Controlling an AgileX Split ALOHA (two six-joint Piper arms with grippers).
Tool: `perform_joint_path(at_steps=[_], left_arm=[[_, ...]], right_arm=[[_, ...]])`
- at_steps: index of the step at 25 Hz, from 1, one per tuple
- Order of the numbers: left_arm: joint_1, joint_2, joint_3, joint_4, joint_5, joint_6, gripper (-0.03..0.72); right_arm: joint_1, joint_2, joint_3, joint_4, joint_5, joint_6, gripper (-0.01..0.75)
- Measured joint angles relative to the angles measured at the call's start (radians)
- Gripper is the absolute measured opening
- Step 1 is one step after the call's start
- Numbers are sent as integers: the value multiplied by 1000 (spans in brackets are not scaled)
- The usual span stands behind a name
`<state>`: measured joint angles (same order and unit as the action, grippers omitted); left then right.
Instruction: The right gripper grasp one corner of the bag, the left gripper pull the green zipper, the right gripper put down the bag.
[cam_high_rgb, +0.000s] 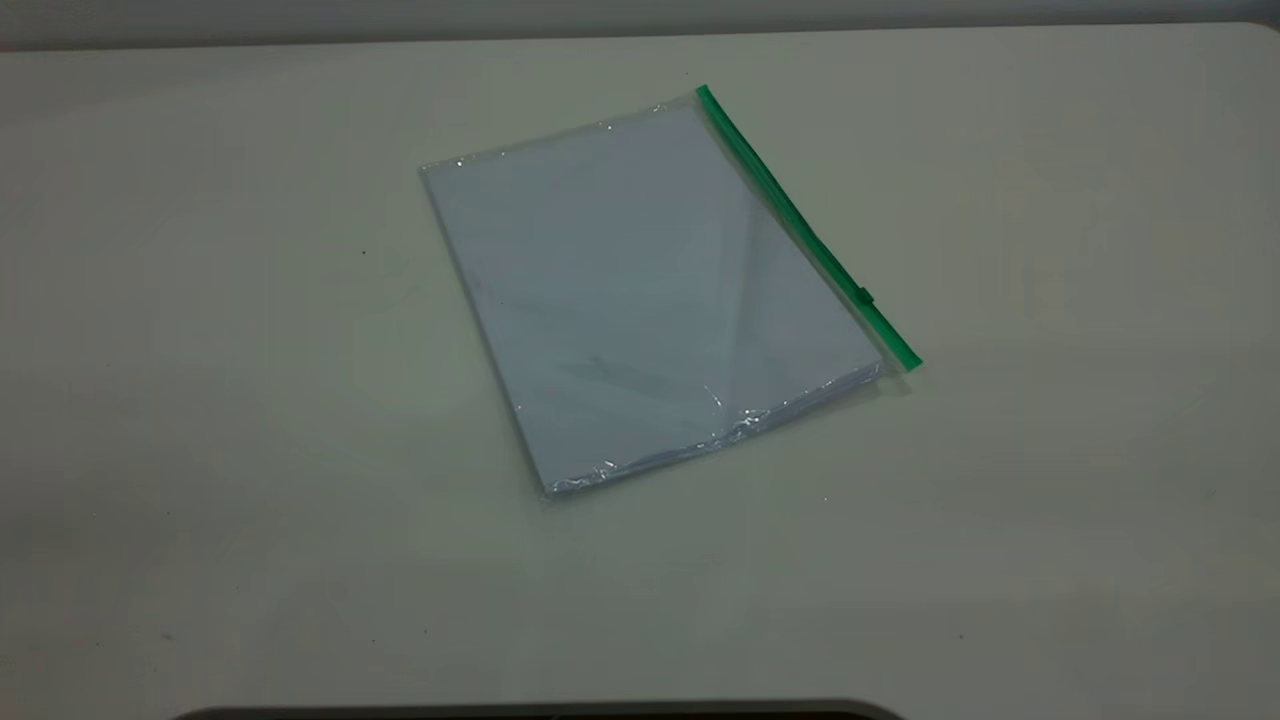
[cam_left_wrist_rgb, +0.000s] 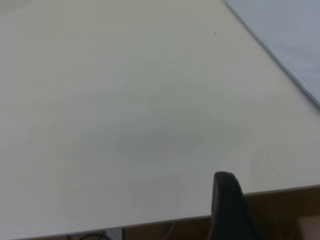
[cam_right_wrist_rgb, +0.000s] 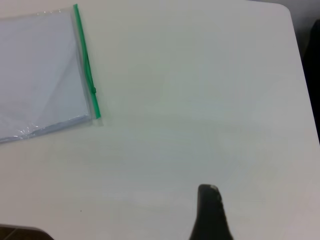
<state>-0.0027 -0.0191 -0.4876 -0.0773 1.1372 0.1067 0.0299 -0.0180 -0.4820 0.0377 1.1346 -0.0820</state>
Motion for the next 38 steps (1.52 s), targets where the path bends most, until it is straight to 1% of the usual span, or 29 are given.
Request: perform_joint_path(at_steps=[32,38], left_arm=[[0,0,0,0,0,0,493],[0,4,-1,14,-4,-53,496]], right_arm=[[0,0,0,0,0,0,578],[0,0,-1,0,-4,12,578]])
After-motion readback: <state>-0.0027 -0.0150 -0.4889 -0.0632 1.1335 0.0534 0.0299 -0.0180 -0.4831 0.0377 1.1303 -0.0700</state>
